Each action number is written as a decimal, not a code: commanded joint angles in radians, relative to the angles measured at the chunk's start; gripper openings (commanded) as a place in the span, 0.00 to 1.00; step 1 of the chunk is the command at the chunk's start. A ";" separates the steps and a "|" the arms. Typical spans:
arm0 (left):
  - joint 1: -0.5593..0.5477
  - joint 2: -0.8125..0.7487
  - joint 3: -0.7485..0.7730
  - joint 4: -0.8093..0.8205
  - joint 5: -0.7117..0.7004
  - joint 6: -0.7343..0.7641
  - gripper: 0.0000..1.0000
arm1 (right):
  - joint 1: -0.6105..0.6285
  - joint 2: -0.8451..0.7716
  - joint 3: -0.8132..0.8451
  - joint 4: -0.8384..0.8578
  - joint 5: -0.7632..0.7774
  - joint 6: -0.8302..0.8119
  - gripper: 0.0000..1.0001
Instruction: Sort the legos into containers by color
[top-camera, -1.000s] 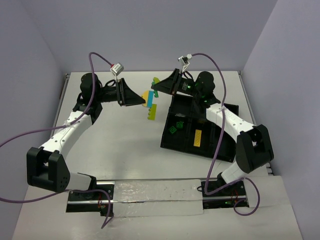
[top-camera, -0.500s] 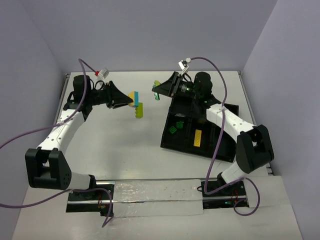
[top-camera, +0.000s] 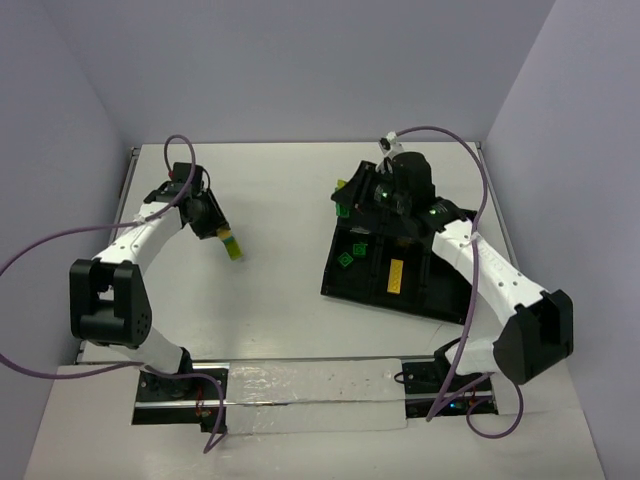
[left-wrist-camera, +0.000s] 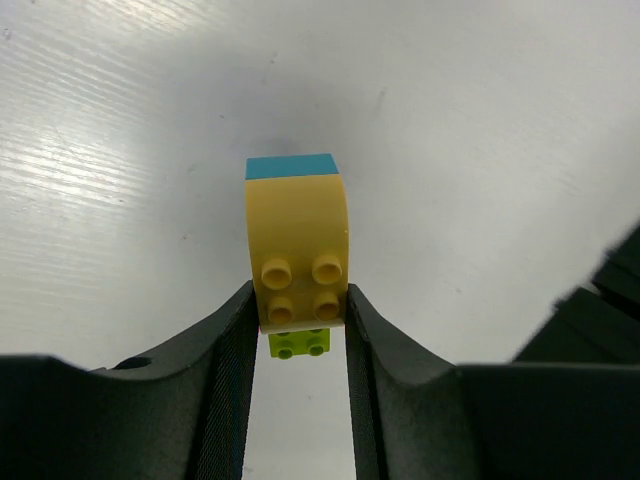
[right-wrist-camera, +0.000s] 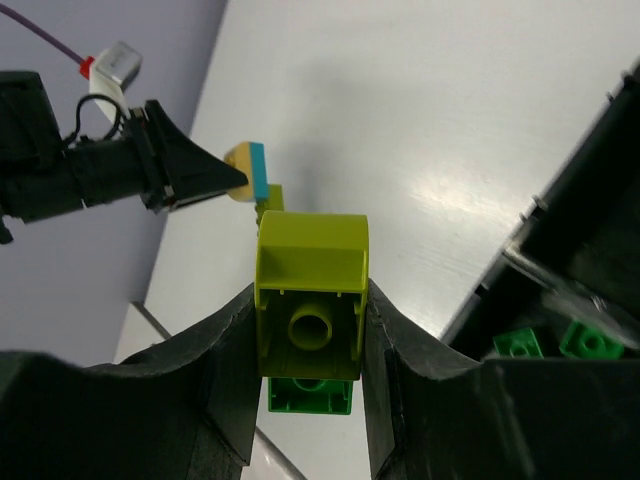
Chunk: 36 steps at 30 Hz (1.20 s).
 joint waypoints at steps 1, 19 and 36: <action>-0.045 0.067 -0.001 -0.014 -0.170 0.005 0.00 | 0.006 -0.089 -0.068 -0.086 0.111 -0.047 0.00; -0.098 0.025 0.187 -0.164 -0.195 -0.024 0.87 | 0.006 -0.184 -0.143 -0.105 0.140 -0.046 0.00; -0.214 -0.243 -0.130 0.801 0.849 -0.316 0.84 | 0.011 -0.014 -0.031 0.330 -0.315 0.285 0.00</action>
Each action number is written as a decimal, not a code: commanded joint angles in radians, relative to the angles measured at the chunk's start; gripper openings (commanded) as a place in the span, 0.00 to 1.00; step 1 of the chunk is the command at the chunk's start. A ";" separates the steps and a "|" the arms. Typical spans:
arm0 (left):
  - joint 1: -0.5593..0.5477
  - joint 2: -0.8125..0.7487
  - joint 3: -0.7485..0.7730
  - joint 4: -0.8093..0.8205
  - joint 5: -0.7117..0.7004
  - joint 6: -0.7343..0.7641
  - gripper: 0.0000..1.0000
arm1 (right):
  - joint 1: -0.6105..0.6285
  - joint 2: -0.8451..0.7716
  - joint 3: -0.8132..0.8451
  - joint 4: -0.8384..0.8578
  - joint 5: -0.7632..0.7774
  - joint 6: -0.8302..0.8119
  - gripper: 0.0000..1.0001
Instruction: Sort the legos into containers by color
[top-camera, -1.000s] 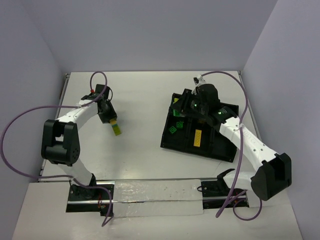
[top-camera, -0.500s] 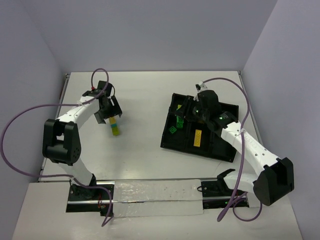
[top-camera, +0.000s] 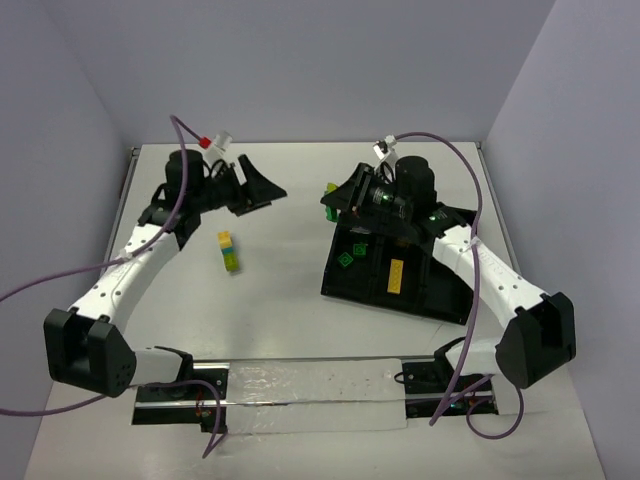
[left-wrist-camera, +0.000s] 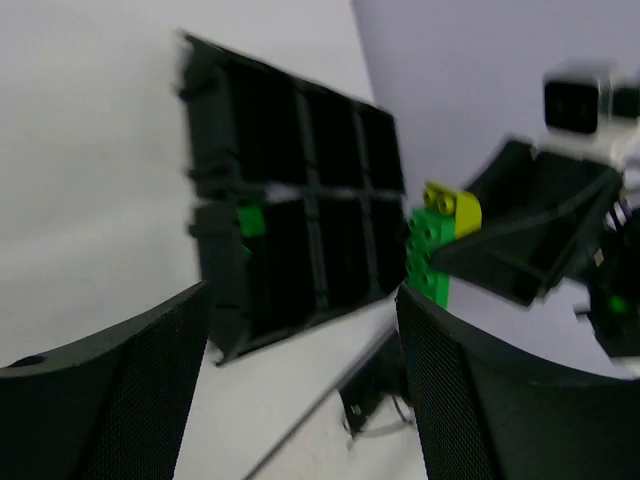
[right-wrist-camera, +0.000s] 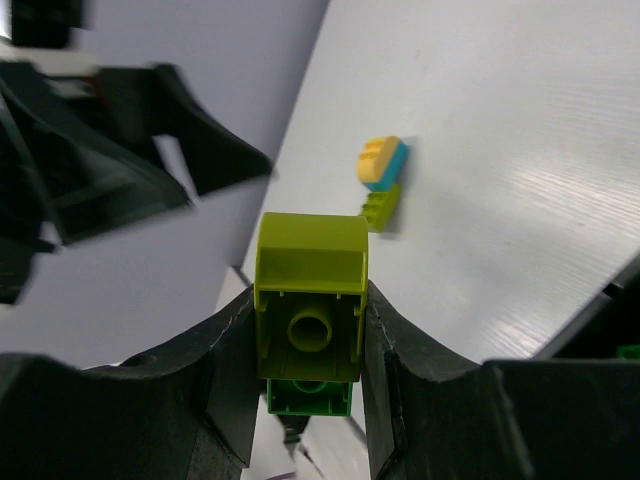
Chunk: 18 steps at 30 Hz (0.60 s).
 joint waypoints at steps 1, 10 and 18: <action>-0.079 0.011 -0.122 0.438 0.302 -0.171 0.85 | 0.011 0.024 0.041 0.211 -0.142 0.145 0.00; -0.176 0.037 -0.199 0.646 0.282 -0.236 0.85 | 0.012 0.047 0.053 0.325 -0.183 0.262 0.00; -0.193 0.034 -0.248 0.877 0.282 -0.356 0.76 | 0.013 0.058 0.068 0.325 -0.181 0.269 0.00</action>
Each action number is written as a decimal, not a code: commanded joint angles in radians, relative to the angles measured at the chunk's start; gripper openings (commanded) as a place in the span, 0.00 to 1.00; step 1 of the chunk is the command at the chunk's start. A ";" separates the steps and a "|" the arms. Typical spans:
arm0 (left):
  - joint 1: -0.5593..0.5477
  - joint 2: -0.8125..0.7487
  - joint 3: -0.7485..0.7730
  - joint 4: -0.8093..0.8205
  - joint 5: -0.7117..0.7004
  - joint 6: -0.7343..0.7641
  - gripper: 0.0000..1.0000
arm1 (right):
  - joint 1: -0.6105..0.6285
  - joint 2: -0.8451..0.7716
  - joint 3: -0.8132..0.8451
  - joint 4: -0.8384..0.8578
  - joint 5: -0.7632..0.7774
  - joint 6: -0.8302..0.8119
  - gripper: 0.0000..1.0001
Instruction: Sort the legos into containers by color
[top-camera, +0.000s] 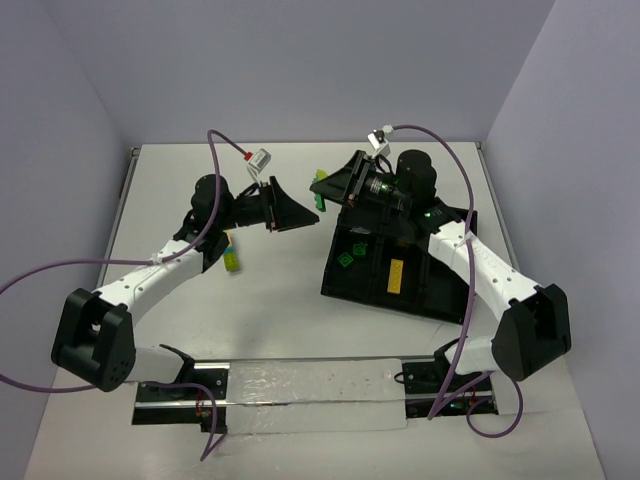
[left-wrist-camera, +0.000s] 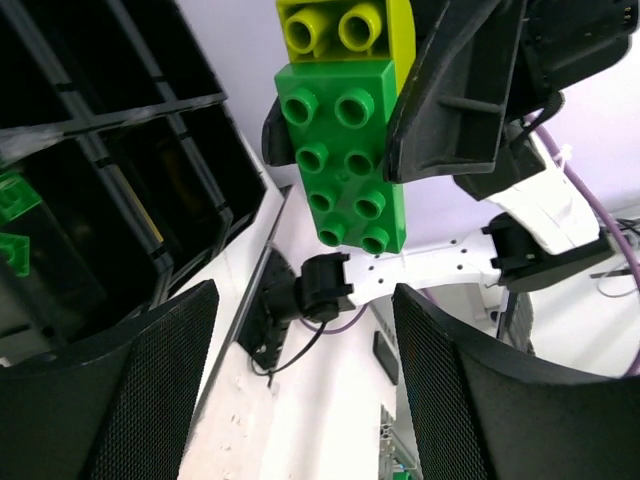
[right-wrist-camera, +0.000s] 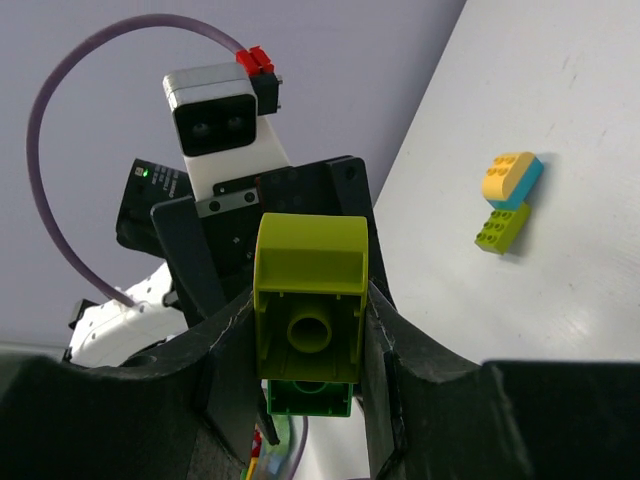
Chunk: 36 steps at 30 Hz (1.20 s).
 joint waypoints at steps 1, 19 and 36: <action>-0.009 -0.002 -0.004 0.220 0.023 -0.086 0.75 | 0.007 0.011 0.050 0.077 -0.023 0.025 0.00; -0.023 0.096 0.007 0.447 0.012 -0.255 0.65 | 0.026 0.010 0.052 0.073 -0.032 0.011 0.00; -0.024 0.093 -0.030 0.403 -0.034 -0.277 0.00 | 0.047 0.026 0.022 0.032 -0.011 -0.032 0.00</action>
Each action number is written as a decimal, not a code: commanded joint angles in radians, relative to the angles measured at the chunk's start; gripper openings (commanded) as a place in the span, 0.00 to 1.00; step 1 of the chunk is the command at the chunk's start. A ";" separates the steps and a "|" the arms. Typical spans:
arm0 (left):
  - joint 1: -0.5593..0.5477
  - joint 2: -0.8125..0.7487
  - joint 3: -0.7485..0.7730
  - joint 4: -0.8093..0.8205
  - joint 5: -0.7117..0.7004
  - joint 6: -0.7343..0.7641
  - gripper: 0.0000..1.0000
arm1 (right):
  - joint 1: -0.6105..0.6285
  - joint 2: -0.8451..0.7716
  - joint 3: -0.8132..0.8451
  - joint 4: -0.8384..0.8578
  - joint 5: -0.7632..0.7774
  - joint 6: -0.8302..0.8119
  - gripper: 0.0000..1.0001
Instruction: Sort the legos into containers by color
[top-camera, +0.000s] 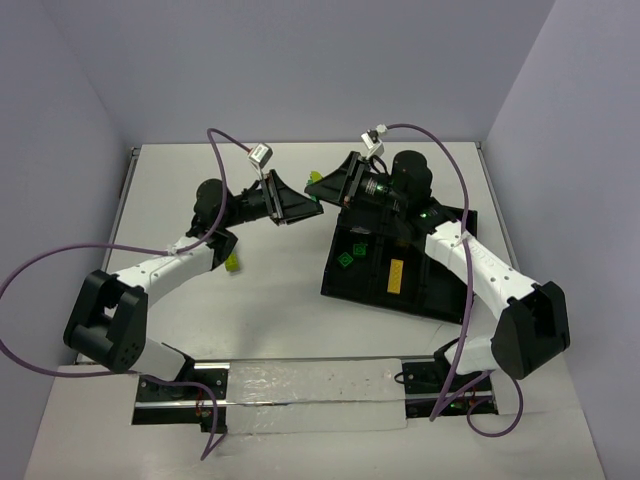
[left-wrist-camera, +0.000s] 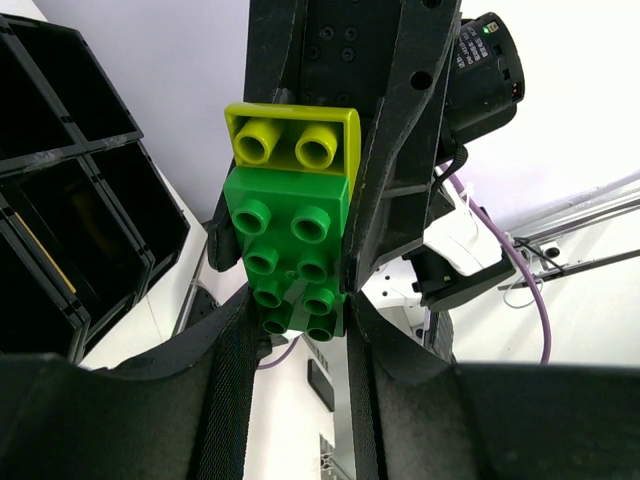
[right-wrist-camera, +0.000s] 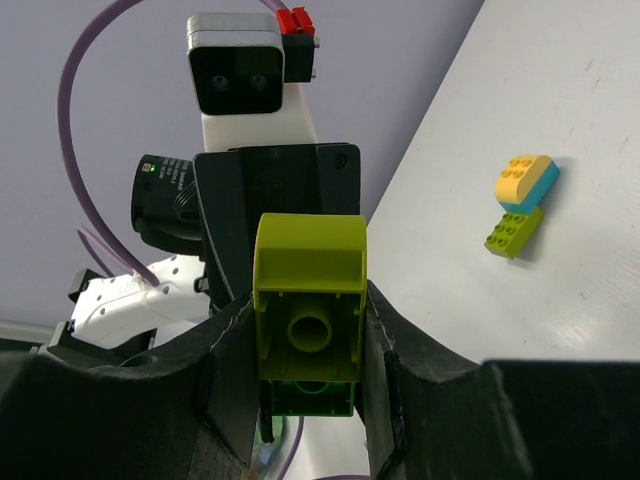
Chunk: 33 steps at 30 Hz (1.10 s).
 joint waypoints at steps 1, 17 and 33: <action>-0.007 -0.015 -0.021 0.020 -0.030 0.023 0.00 | 0.017 0.018 0.015 -0.002 -0.006 -0.015 0.01; 0.020 -0.081 -0.088 -0.101 -0.054 0.081 0.00 | 0.015 -0.008 0.028 -0.074 0.009 -0.075 0.67; 0.034 -0.094 -0.084 -0.128 -0.045 0.101 0.00 | -0.008 -0.019 -0.018 0.009 -0.007 -0.016 0.35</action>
